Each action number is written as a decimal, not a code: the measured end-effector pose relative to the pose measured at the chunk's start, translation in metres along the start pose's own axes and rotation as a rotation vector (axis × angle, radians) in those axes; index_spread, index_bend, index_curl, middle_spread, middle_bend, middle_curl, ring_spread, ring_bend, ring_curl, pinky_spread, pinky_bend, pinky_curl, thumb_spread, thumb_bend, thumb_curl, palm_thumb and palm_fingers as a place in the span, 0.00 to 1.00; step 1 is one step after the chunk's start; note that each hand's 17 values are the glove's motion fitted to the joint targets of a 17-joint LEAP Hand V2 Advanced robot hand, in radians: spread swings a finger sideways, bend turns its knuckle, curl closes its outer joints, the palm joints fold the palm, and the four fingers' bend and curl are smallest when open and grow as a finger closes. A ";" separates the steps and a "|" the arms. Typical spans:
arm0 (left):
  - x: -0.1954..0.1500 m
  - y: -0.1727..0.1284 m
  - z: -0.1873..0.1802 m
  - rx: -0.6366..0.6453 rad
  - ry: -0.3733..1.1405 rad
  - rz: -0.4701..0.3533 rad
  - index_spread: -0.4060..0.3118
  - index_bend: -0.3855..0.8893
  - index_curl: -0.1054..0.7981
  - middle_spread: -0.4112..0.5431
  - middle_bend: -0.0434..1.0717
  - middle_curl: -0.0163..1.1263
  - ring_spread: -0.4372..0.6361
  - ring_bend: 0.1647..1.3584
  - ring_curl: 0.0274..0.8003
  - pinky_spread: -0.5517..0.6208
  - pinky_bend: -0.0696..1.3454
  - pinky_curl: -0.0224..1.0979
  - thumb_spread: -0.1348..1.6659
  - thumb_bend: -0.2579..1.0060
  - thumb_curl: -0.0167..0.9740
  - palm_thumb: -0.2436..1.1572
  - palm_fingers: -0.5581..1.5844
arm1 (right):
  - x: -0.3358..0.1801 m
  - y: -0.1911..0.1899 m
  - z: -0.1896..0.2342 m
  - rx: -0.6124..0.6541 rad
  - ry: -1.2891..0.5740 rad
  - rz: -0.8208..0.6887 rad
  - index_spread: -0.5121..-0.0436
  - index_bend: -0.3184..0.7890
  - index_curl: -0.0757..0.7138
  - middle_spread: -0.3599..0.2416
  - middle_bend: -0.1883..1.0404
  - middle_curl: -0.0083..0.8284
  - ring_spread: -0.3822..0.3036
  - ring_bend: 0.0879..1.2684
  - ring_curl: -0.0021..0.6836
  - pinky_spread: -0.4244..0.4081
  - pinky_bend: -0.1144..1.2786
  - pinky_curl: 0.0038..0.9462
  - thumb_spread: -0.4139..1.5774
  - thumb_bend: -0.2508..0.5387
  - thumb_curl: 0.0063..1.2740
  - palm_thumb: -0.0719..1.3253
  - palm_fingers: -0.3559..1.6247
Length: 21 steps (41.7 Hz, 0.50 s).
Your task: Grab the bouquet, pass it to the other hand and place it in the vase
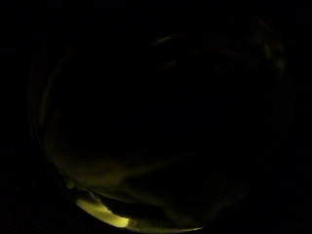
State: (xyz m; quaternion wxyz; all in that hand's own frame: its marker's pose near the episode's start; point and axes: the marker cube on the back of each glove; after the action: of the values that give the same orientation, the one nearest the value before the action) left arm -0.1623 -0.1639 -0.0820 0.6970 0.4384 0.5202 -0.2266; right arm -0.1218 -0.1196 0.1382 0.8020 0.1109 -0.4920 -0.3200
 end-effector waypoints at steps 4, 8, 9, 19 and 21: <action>-0.022 0.014 -0.004 -0.051 -0.005 -0.058 0.10 0.60 0.72 0.07 0.72 0.49 0.05 0.49 0.58 0.14 0.48 0.41 0.21 0.17 0.80 0.75 0.90 | 0.009 0.010 0.003 -0.006 -0.066 0.215 0.28 0.44 0.35 0.66 0.33 0.42 0.72 0.36 0.42 0.87 0.56 0.33 0.73 0.31 0.31 0.44 0.27; -0.068 0.048 -0.016 -0.273 -0.075 -0.160 0.17 0.44 0.67 0.10 0.65 0.48 0.08 0.44 0.55 0.15 0.51 0.41 0.33 0.10 0.74 0.60 0.76 | 0.013 0.021 0.004 -0.039 -0.056 0.266 0.28 0.44 0.38 0.64 0.32 0.42 0.70 0.34 0.42 0.87 0.54 0.33 0.74 0.30 0.32 0.46 0.28; -0.082 0.059 -0.019 -0.339 -0.096 -0.186 0.21 0.41 0.66 0.12 0.62 0.48 0.10 0.41 0.54 0.17 0.50 0.41 0.37 0.10 0.72 0.56 0.70 | 0.015 0.023 0.003 -0.040 -0.039 0.264 0.29 0.45 0.39 0.64 0.32 0.42 0.71 0.34 0.42 0.87 0.54 0.34 0.74 0.30 0.31 0.46 0.29; -0.195 0.137 -0.053 -0.624 -0.164 -0.334 0.67 0.32 0.49 0.59 0.23 0.35 0.60 0.35 0.45 0.65 0.39 0.35 0.52 0.18 0.58 0.48 0.17 | 0.017 0.039 0.005 -0.010 0.148 0.318 0.32 0.44 0.43 0.64 0.30 0.40 0.72 0.28 0.41 0.88 0.51 0.34 0.75 0.30 0.31 0.47 0.27; -0.195 0.142 -0.057 -0.620 -0.169 -0.322 0.71 0.32 0.45 0.65 0.21 0.32 0.65 0.35 0.42 0.70 0.38 0.33 0.54 0.19 0.57 0.50 0.18 | 0.014 0.042 0.008 -0.038 0.106 0.337 0.32 0.44 0.44 0.64 0.29 0.40 0.72 0.28 0.41 0.87 0.50 0.33 0.75 0.29 0.31 0.47 0.28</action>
State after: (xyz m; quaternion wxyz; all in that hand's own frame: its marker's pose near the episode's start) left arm -0.1520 -0.0706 0.1472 0.7929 0.0982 0.5670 -0.2004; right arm -0.1071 -0.0955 0.1727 0.8711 0.0283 -0.4545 -0.1839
